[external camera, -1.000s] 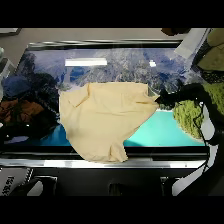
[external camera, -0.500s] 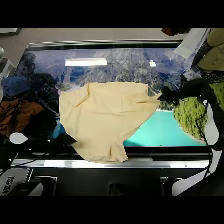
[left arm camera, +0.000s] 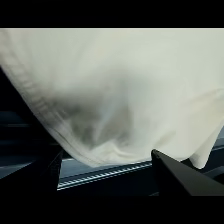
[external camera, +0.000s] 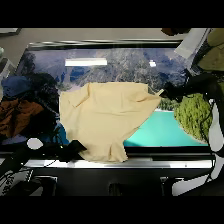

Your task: Fold the clothes and pants, and hang the long-sleeved shirts on hangers.

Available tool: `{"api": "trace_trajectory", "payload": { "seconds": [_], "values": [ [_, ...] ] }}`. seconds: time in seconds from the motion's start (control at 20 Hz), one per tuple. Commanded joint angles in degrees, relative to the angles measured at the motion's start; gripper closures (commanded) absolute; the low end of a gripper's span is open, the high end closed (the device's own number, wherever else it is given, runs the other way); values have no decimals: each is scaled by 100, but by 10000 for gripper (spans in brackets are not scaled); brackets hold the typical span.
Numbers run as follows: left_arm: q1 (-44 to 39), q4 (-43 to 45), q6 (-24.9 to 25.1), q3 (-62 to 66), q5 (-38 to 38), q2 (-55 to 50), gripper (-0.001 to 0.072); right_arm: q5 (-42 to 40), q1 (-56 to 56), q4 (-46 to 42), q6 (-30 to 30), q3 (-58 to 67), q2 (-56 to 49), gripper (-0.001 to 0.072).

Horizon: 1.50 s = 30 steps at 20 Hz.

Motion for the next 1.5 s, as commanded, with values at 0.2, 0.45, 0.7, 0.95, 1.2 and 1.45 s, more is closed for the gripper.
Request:
{"api": "trace_trajectory", "payload": {
  "seconds": [0.2, 0.45, 0.7, 0.95, 1.2, 1.45],
  "values": [
    [-619, -555, -72, -13, 584, -494, 210, -72, 4, -9, 28, 7, 358, 685],
    [-625, -741, 109, 90, 826, -505, 691, -267, 4, -13, 24, 7, 656, 685],
    [-282, -706, 898, 1360, 835, -444, 694, -151, 4, -11, -94, 7, 1335, 686],
    [645, 289, 1029, 3635, 225, -74, 694, 791, 4, -13, -557, 190, 2924, 687],
    [844, 1585, 756, 5735, 59, 765, 694, 1379, 4, -551, -793, 380, 5056, 687],
    [846, 2804, -247, 6684, 63, 1862, 694, 1609, 2, -2000, 114, 380, 6857, 686]
  ]
}}
